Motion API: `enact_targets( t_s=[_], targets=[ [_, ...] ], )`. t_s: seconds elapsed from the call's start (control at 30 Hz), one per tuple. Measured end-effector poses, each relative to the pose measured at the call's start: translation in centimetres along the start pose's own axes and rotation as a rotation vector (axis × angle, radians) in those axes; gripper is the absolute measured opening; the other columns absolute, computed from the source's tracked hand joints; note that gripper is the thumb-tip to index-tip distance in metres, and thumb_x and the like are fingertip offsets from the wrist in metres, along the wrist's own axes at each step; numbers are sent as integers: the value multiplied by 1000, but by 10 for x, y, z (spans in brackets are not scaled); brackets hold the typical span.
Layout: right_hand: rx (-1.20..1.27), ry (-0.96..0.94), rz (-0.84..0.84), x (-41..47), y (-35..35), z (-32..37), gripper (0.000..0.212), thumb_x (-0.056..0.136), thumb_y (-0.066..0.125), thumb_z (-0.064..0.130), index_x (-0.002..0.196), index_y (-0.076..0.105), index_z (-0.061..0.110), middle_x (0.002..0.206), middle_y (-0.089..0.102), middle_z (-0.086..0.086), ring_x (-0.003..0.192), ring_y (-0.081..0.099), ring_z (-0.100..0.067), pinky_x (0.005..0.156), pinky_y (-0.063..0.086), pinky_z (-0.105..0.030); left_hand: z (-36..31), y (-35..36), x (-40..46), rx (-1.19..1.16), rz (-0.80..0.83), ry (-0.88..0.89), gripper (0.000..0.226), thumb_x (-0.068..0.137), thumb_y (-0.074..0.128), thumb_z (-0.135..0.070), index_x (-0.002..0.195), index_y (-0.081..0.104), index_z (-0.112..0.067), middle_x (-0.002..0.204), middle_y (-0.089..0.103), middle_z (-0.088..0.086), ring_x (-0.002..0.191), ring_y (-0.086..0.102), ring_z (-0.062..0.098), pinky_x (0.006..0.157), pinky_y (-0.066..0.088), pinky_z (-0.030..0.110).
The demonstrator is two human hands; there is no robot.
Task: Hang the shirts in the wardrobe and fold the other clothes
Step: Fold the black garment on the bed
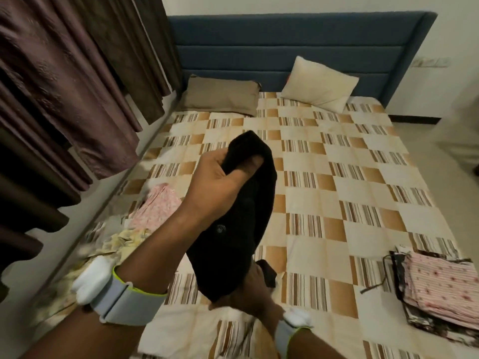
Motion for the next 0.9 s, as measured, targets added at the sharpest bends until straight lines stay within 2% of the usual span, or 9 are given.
enact_targets(
  t_s=[0.07, 0.13, 0.17, 0.27, 0.43, 0.5, 0.6, 0.73, 0.9],
  targets=[
    [143, 114, -37, 16, 22, 9, 104, 68, 81, 73, 154, 37, 33, 154, 45, 6, 143, 41, -19, 117, 39, -39, -3, -21, -3, -6, -33, 17, 3, 96, 71, -20, 95, 74, -18, 80, 77, -8, 76, 76, 10, 62, 54, 18],
    [261, 173, -126, 21, 20, 9, 31, 93, 74, 42, 111, 65, 19, 106, 70, -11, 100, 65, -31, 86, 54, -41, -2, -44, -3, 16, -69, 13, 4, 96, 72, -22, 92, 73, -20, 75, 75, -12, 72, 73, 6, 59, 51, 15],
    [334, 188, -133, 21, 15, 7, 19, 98, 71, 28, 92, 65, 11, 90, 68, -19, 90, 65, -39, 79, 54, -38, 2, -61, -2, 57, -109, 10, 9, 96, 72, -23, 87, 71, -22, 70, 73, -17, 68, 71, 1, 57, 48, 12],
    [461, 241, -196, 9, -14, -15, 13, 95, 70, 3, 82, 66, 0, 78, 68, -25, 80, 67, -43, 70, 49, -24, 46, -139, -11, 223, -307, -35, 17, 96, 72, -28, 80, 65, -26, 65, 67, -23, 65, 64, -6, 60, 47, 15],
    [307, 386, -235, -53, -92, -74, 17, 90, 73, 13, 85, 72, 28, 84, 75, 6, 86, 72, -16, 81, 56, -34, 195, -168, -73, 283, -393, -379, 36, 100, 65, -38, 109, 70, -3, 96, 73, 8, 99, 72, 32, 73, 54, 31],
    [207, 396, -274, -87, -134, -96, 6, 87, 73, 22, 86, 73, 27, 81, 75, 5, 82, 71, -15, 76, 56, -37, 235, -128, -96, 253, -321, -481, 45, 99, 66, -45, 108, 70, -2, 93, 72, 8, 97, 72, 34, 69, 54, 30],
    [110, 503, -436, -155, -208, -134, 18, 76, 66, 31, 90, 74, 23, 78, 73, 3, 80, 69, -16, 72, 50, -37, 274, -24, -116, 158, -126, -568, 63, 88, 57, -65, 120, 70, -12, 111, 75, 5, 106, 71, 25, 89, 59, 42],
    [-37, 640, -664, -236, -293, -152, 44, 54, 57, 18, 96, 70, 27, 81, 69, 4, 77, 62, -16, 78, 46, -37, 280, 115, -126, -97, 116, -558, 28, 104, 59, -40, 126, 62, -24, 122, 70, -5, 117, 66, 16, 102, 54, 36],
    [-202, 751, -632, -289, -322, -198, 46, 61, 71, 15, 102, 66, 36, 82, 67, 7, 77, 62, -21, 72, 53, -39, 277, 199, -119, -97, 251, -544, 48, 104, 55, -47, 142, 57, -19, 136, 65, -2, 126, 62, 18, 107, 52, 38]
  ],
)
Point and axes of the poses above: each hand's wrist, its own x-axis towards the middle knuckle, its own y-axis out of the palm, z = x × y, the point moved 9 cm from there along x, towards the middle knuckle
